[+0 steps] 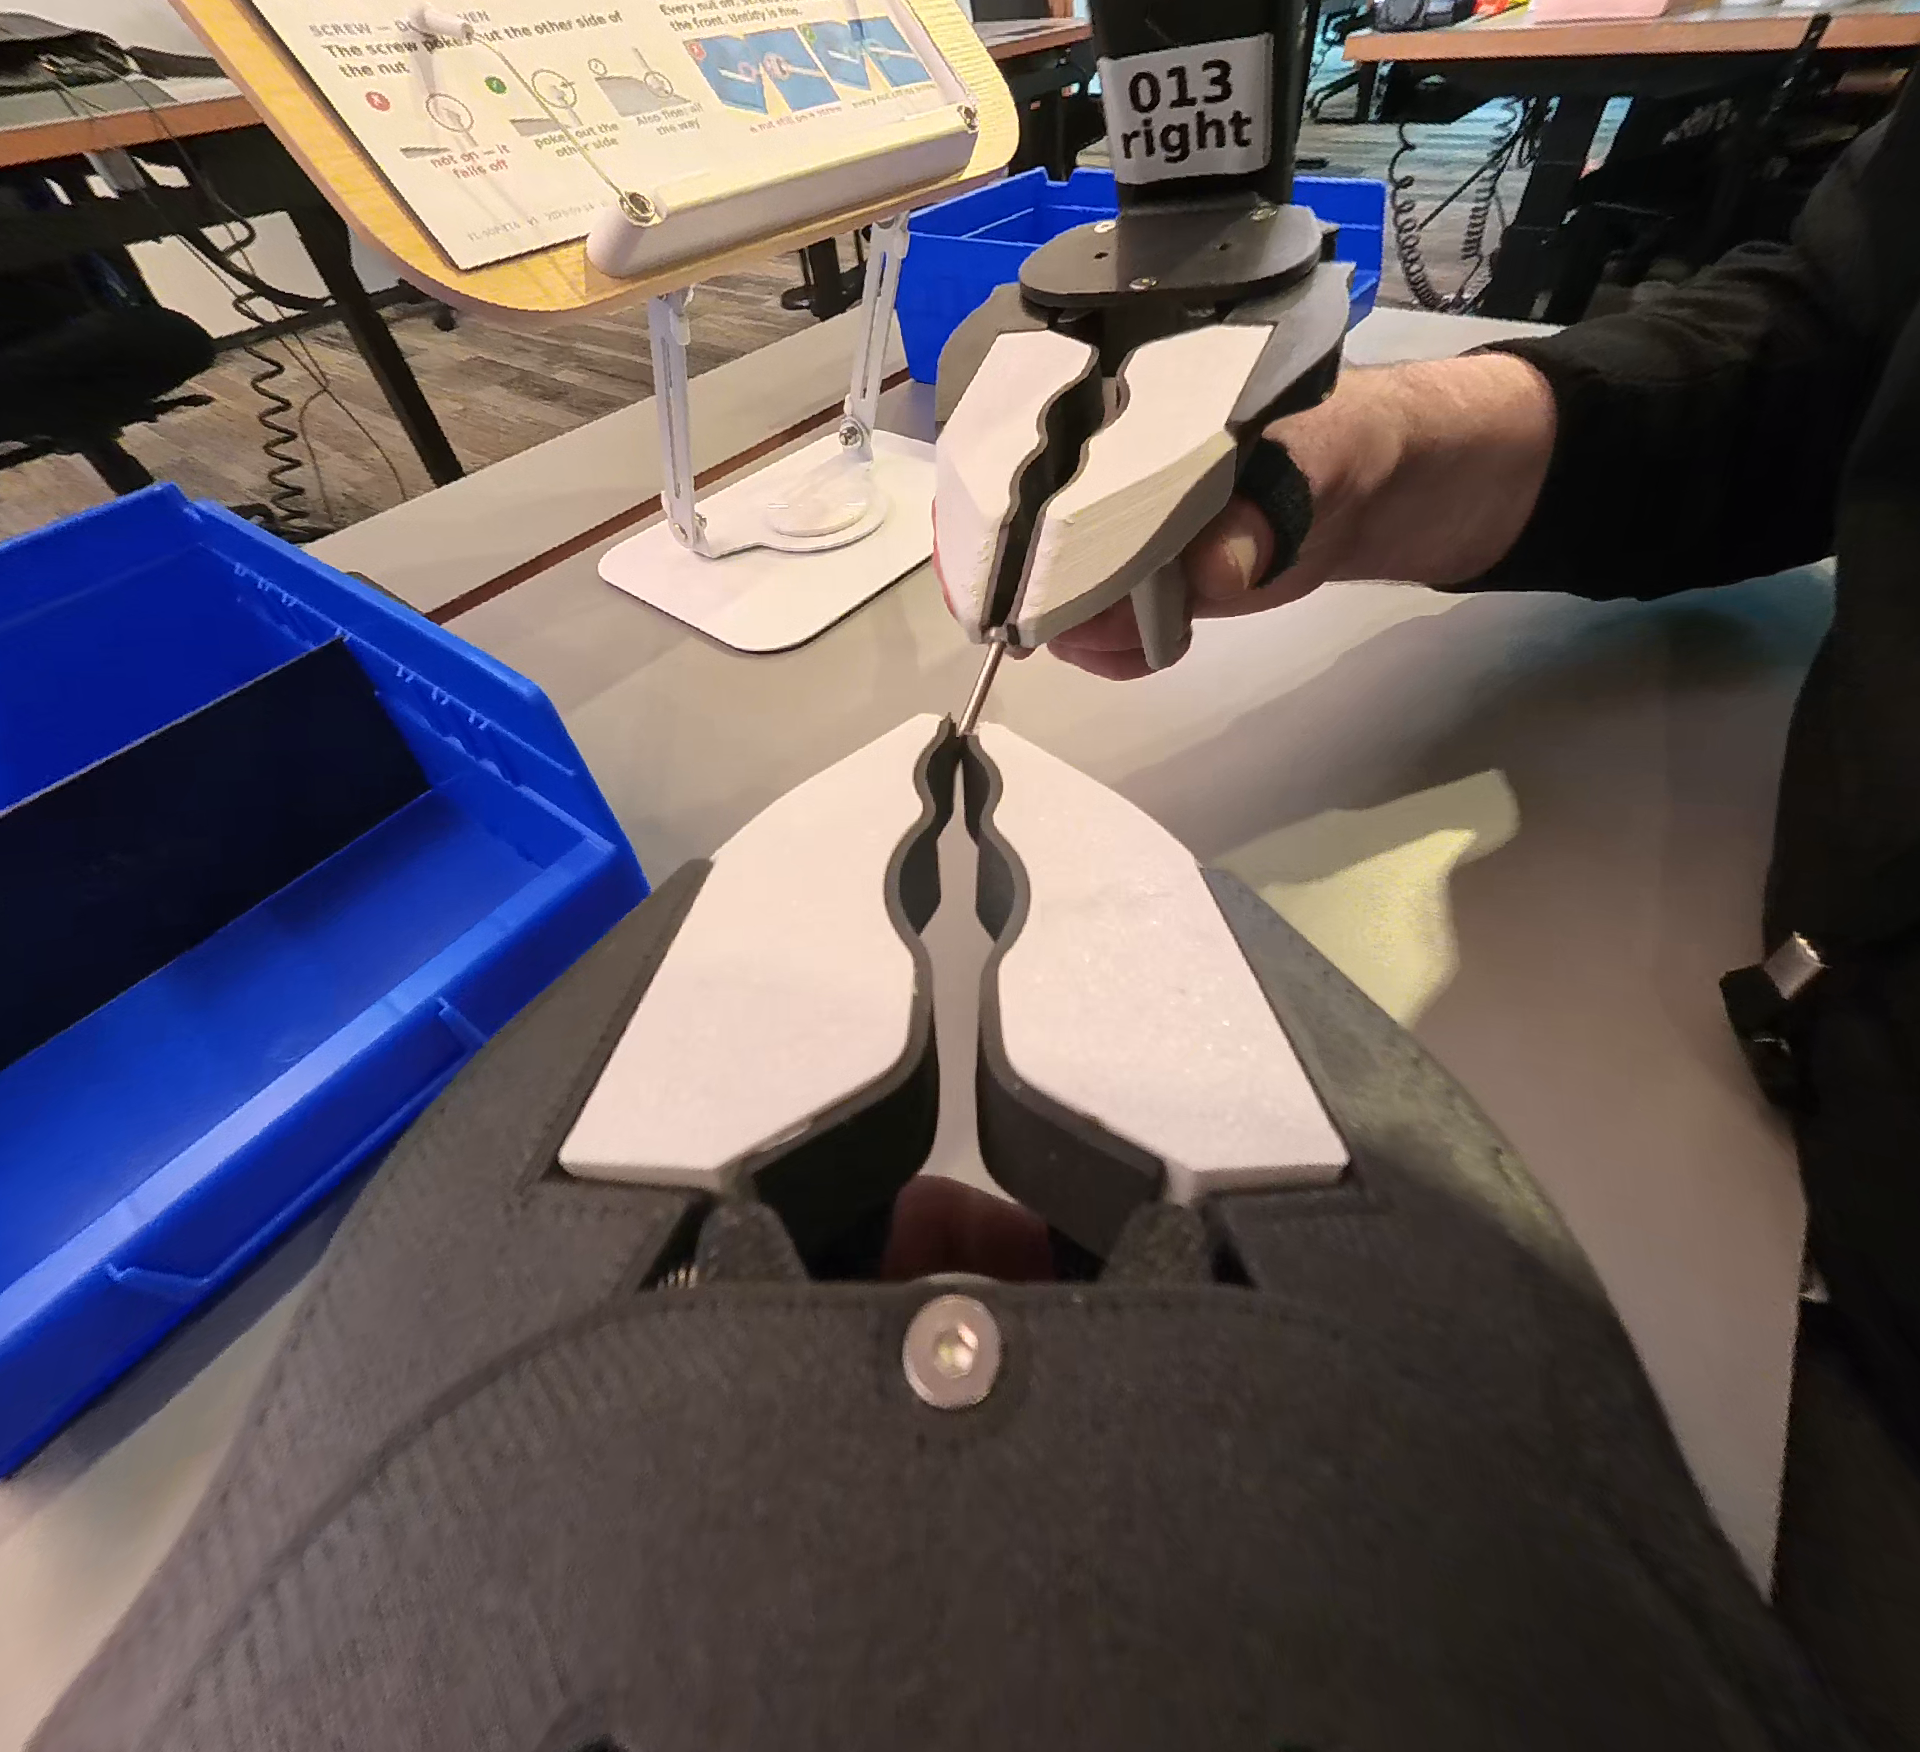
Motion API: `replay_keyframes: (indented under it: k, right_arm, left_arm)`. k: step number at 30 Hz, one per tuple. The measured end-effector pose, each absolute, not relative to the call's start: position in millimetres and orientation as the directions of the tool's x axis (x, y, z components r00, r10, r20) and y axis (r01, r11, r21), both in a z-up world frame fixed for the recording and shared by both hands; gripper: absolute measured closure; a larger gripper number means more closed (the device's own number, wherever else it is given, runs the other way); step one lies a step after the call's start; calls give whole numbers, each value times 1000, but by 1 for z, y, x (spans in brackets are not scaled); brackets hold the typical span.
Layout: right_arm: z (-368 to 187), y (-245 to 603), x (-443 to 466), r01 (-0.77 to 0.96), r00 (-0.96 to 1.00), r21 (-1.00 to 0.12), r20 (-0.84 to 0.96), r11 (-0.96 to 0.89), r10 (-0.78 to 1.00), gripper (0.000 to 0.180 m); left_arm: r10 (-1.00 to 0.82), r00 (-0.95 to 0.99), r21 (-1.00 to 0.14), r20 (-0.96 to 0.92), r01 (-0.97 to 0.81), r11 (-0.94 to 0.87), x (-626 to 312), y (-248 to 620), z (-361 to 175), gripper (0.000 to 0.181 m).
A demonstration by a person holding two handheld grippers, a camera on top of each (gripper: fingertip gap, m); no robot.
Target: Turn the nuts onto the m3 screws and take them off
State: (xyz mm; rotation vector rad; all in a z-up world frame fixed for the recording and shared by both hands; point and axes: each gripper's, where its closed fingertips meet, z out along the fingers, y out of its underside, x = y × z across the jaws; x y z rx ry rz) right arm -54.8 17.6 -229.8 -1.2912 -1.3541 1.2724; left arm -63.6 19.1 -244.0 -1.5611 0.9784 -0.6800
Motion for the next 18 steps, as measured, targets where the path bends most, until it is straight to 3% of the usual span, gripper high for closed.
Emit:
replay_keyframes:
  k: [18]
  right_arm:
    - [-231,18,-54,153,-77,-988,-10,2,997,175]
  left_arm:
    - [-841,511,-953,-175,-303,15,-63,21,-245,181]
